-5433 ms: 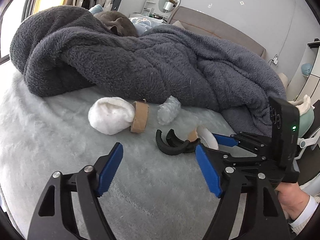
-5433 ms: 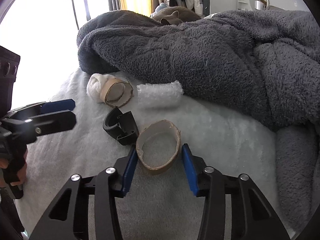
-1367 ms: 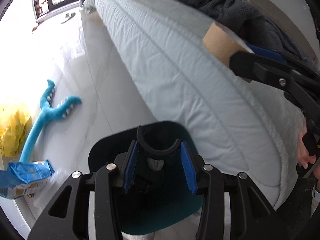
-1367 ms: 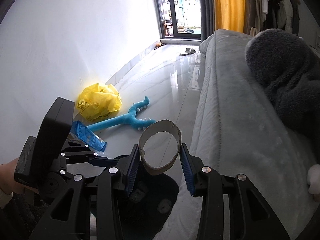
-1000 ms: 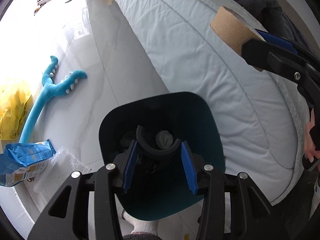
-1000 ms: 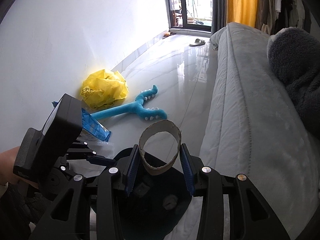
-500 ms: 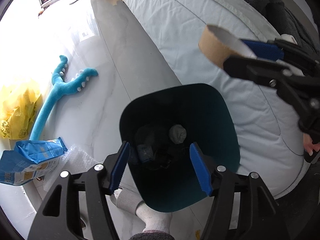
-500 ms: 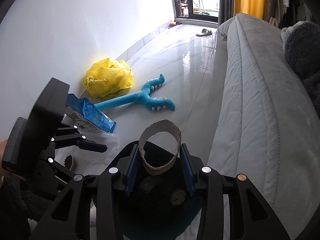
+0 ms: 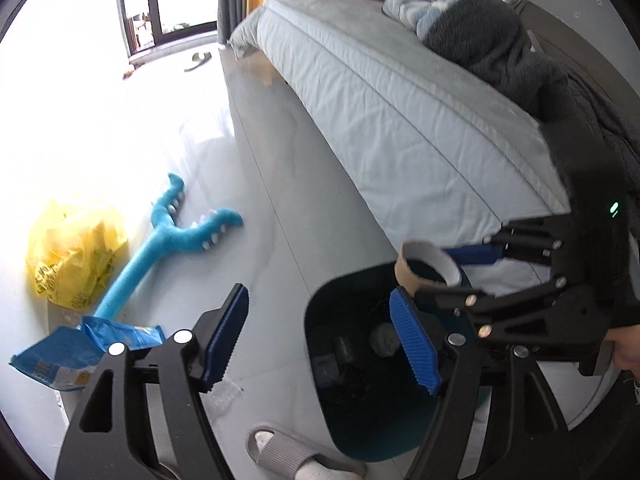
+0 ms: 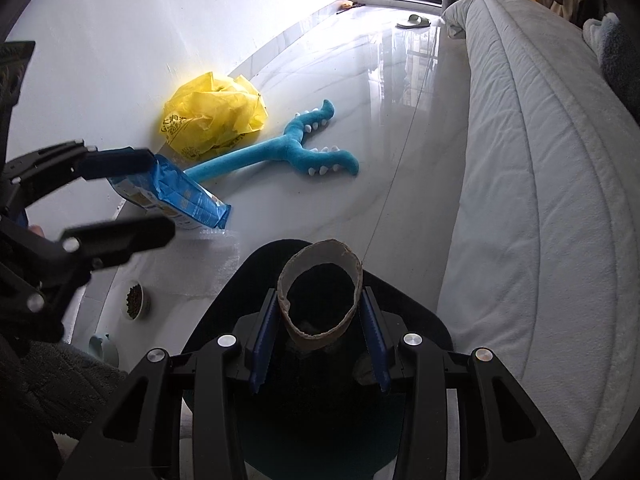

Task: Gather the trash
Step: 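Lower the cardboard tube into the bin and open the right tool, then withdraw both tools from the bin back toward the bed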

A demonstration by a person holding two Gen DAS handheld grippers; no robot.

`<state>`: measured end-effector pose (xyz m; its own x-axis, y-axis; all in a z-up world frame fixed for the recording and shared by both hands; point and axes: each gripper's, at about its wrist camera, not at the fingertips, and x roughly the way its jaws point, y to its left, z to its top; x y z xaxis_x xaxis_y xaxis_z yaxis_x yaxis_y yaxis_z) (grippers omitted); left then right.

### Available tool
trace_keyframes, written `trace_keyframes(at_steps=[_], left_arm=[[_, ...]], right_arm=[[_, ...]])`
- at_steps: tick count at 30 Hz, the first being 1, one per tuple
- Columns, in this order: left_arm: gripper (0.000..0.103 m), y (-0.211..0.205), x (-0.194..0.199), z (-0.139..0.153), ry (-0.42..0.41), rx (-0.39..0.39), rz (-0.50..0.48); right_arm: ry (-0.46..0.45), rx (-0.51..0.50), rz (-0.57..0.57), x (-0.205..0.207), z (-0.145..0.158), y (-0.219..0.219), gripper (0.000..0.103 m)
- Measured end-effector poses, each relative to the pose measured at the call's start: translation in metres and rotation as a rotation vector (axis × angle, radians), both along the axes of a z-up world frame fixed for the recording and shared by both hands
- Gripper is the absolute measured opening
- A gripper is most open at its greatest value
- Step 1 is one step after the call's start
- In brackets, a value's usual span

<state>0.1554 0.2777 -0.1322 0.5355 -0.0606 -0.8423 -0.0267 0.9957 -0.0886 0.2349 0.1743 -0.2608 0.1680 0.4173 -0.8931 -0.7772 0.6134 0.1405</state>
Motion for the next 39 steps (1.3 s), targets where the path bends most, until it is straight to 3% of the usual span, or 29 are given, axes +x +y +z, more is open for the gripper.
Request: trace_keyframes(at_steps=[8, 20, 23, 26, 39], left_arm=[[0.076, 0.012, -0.004, 0.018, -0.112, 0.065, 0.074], [0.076, 0.010, -0.003, 0.050, -0.208, 0.063, 0.070], [0.082, 0.005, -0.003, 0.058, -0.239, 0.049, 0.068], [0.084, -0.003, -0.005, 0.070, -0.291, 0.045, 0.062], [0.084, -0.041, 0.006, 0.111, -0.421, 0.046, 0.040]], right_arm=[[0.035, -0.082, 0.006, -0.001, -0.030, 0.008, 0.041], [0.058, -0.151, 0.005, -0.002, -0.046, 0.006, 0.043], [0.066, -0.171, 0.008, -0.004, -0.047, 0.004, 0.048], [0.058, -0.177, 0.007, -0.006, -0.042, 0.001, 0.057], [-0.045, 0.013, -0.014, -0.004, 0.027, -0.032, 0.064]])
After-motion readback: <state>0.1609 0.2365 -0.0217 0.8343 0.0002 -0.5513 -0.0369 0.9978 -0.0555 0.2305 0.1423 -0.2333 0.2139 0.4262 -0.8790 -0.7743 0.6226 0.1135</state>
